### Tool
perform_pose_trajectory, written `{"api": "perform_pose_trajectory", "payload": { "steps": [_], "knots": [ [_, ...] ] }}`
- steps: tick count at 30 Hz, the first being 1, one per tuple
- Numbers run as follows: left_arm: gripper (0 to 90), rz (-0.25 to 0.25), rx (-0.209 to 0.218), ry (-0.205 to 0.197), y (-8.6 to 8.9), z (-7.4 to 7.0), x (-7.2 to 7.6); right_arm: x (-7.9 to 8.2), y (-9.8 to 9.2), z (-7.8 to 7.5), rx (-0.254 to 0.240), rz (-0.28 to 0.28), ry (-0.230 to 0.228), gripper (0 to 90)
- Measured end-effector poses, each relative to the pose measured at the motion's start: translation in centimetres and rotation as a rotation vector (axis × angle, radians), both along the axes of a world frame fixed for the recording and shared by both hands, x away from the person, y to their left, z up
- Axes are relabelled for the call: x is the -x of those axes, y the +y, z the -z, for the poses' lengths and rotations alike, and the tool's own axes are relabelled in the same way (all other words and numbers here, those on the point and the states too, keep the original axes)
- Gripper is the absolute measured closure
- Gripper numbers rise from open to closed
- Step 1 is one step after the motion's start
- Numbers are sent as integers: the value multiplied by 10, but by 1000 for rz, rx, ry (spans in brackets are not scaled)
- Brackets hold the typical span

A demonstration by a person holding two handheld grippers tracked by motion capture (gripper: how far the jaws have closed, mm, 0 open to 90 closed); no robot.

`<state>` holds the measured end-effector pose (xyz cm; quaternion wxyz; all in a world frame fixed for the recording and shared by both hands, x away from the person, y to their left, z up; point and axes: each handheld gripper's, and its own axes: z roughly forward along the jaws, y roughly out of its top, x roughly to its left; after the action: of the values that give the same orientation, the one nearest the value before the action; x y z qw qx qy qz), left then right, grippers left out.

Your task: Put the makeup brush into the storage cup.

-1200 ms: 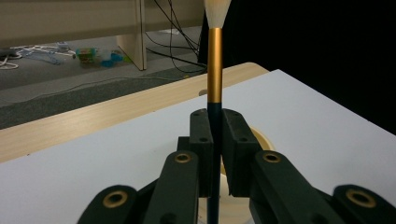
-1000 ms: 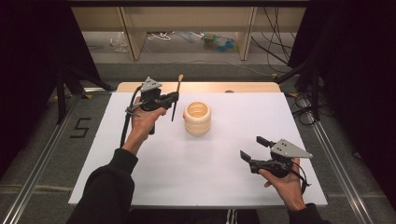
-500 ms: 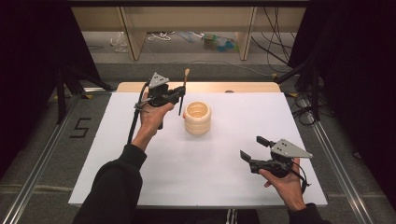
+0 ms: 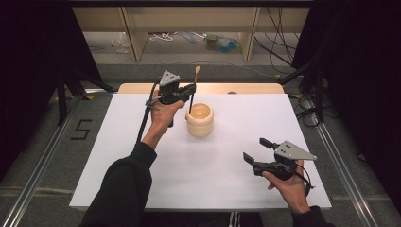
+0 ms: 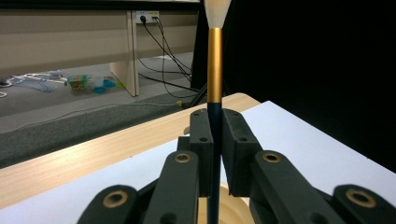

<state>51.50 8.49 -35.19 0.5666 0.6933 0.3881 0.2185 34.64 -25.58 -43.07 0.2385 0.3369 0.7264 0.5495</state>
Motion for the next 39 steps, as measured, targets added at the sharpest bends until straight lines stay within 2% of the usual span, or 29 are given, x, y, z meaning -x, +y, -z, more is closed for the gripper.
{"api": "perform_pose_trajectory", "payload": {
  "steps": [3, 5, 19, 25, 32, 39],
  "knots": [
    [832, 1, 6, 0, -2, 0, -1, 1, -1, -1, 14, 1, 9, 184],
    [832, 0, 11, -2, -5, 1, -3, 0, 0, 0, 2, 4, -4, 184],
    [832, -29, 27, 3, -12, 8, -10, 0, 0, 0, 4, 1, -7, 184],
    [832, -27, 26, 2, -14, 12, -14, 1, 0, -1, 12, -3, 2, 184],
    [831, -20, 22, -1, -18, 17, -17, 0, 0, 0, -5, -14, 7, 184],
    [831, -23, 37, -2, -20, 20, -18, 0, 0, 0, 2, -7, 6, 184]
  ]
}}
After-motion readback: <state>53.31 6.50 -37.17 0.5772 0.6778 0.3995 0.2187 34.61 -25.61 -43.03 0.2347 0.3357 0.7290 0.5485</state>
